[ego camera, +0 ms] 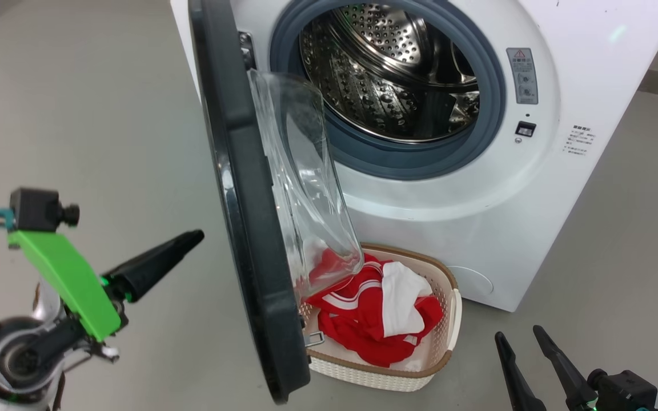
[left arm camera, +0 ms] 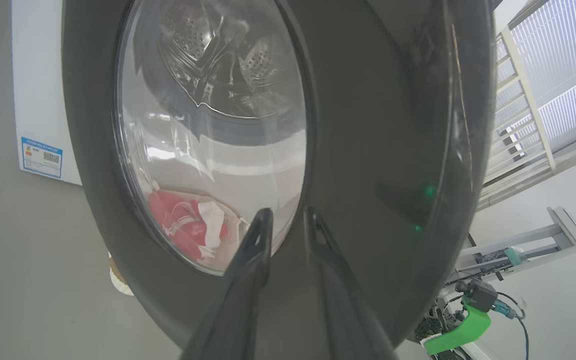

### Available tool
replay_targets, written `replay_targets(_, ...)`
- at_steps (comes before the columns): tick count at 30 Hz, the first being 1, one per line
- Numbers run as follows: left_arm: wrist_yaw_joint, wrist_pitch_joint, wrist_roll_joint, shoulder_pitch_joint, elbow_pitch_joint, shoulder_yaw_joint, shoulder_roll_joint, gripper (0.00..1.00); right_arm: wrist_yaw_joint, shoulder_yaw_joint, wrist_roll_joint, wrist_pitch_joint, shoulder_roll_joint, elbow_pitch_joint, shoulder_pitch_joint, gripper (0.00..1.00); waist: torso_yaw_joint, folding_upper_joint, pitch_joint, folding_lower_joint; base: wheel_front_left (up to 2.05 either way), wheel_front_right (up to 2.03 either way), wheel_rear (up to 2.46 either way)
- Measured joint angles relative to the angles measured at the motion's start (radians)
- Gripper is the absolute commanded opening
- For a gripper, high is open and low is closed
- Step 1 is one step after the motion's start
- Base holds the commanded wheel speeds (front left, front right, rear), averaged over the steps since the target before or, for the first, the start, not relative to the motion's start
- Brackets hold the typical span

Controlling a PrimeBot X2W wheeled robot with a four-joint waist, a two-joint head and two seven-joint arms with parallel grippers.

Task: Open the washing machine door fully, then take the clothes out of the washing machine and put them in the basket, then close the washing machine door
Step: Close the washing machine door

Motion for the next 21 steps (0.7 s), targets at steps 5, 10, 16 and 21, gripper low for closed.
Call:
replay_targets(5, 0.000, -0.053, -0.009, 0.055, 0.020, -0.005, 0.001, 1.00, 0.000, 0.000, 0.000, 0.000, 0.005, 0.001, 0.001, 1.00, 0.009, 0.0000, -0.012, 0.0000, 0.00, 0.00, 0.00)
replay_targets(10, 0.000, -0.123, -0.013, 0.126, 0.039, -0.008, 0.001, 1.00, 0.000, 0.007, -0.002, 0.000, 0.017, 0.002, 0.004, 1.00, 0.018, 0.0000, -0.022, 0.0000, 0.00, 0.00, 0.00)
replay_targets(16, 0.000, -0.229, -0.023, 0.207, 0.076, -0.006, -0.011, 1.00, 0.000, 0.016, -0.003, 0.000, 0.022, 0.006, 0.004, 1.00, 0.026, 0.0000, -0.026, 0.0000, 0.00, 0.00, 0.00)
replay_targets(21, 0.000, -0.311, -0.023, 0.267, 0.113, -0.007, -0.031, 1.00, 0.000, 0.018, -0.003, 0.000, 0.023, 0.010, 0.004, 1.00, 0.029, 0.0000, -0.030, 0.0000, 0.00, 0.00, 0.00)
